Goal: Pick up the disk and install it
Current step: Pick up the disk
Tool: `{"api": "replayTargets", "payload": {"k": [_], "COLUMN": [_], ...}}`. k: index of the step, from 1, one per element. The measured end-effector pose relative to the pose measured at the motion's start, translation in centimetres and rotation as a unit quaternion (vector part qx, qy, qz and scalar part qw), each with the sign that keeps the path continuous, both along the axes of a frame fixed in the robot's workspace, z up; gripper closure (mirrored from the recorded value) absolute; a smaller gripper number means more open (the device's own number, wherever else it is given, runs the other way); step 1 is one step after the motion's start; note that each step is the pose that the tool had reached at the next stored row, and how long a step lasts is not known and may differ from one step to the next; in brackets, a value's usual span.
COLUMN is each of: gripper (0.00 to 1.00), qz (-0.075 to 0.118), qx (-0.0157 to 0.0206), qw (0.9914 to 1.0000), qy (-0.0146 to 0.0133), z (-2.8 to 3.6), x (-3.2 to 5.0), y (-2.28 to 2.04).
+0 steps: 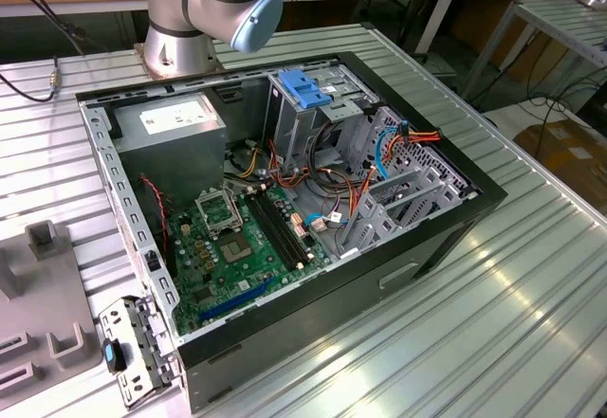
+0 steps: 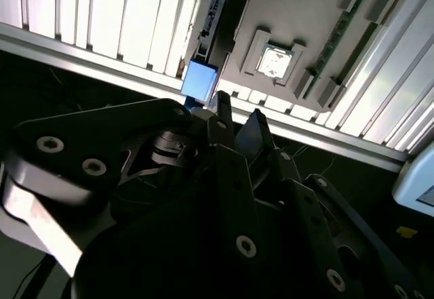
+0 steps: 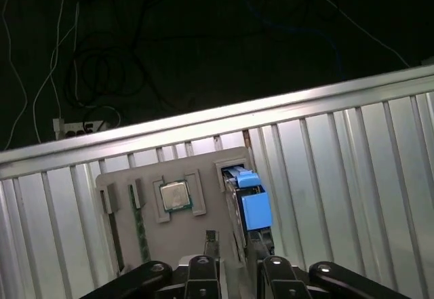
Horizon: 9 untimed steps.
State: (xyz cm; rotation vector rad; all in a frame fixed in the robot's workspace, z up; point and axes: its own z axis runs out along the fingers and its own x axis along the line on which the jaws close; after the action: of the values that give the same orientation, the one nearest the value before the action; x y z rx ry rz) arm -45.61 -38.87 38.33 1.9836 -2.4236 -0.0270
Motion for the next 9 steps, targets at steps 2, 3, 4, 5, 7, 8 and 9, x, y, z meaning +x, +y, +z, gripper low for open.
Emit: {"api": "replayTargets", "payload": {"k": [2, 3, 4, 5, 7, 8, 9], "gripper": [0.69, 0.69, 0.69, 0.68, 0.56, 0.56, 0.56], "qz": [0.011, 0.016, 0.02, 0.027, 0.037, 0.041, 0.045], "qx": [0.0, 0.0, 0.0, 0.0, 0.0, 0.0, 0.0], "qw": [0.99994, 0.99988, 0.9998, 0.99964, 0.99932, 0.99917, 0.999], "qy": [-0.0006, -0.0007, -0.0008, -0.0009, -0.0009, -0.0011, -0.0013], "z": [-0.42, -0.59, -0.73, -0.97, -1.29, -1.42, -1.54], "x": [0.0, 0.0, -0.01, -0.01, -0.05, -0.06, -0.08], "y": [0.65, 0.93, 1.0, 1.04, 1.04, 1.04, 1.05]}}
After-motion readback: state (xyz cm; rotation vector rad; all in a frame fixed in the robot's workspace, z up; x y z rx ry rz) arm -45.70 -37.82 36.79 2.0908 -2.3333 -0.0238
